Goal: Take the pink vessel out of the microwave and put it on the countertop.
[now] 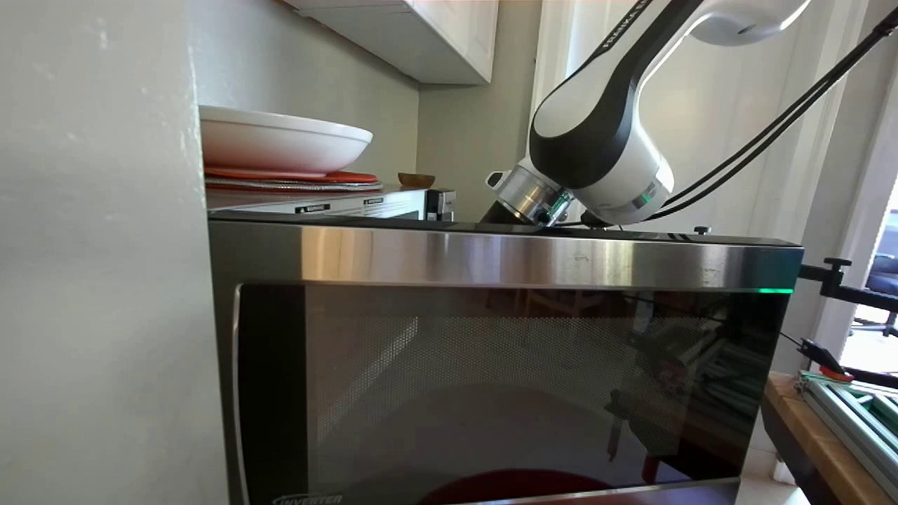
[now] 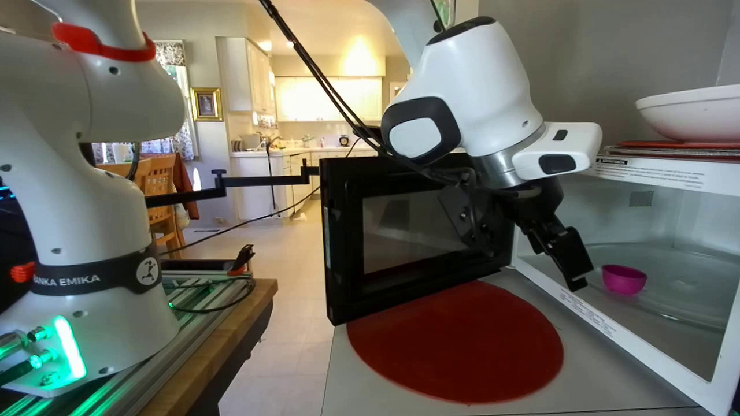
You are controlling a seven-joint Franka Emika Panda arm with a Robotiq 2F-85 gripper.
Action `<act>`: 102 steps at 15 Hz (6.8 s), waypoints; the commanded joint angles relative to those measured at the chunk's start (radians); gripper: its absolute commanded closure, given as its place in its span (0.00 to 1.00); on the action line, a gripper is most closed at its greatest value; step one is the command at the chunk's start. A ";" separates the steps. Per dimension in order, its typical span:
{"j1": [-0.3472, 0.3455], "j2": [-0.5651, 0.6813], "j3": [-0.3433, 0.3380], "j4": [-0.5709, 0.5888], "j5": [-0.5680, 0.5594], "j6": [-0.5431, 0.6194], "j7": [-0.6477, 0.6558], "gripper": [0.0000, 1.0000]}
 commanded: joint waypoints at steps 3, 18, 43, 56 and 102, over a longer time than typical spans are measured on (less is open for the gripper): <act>-0.126 0.098 0.120 0.029 -0.059 0.087 -0.075 0.00; -0.291 0.332 0.277 0.042 -0.322 0.301 -0.056 0.00; -0.199 0.318 0.028 0.083 -0.935 0.258 0.480 0.00; -0.184 0.342 0.026 0.097 -0.944 0.256 0.476 0.00; 0.396 0.308 -0.430 0.270 -0.821 0.281 0.570 0.00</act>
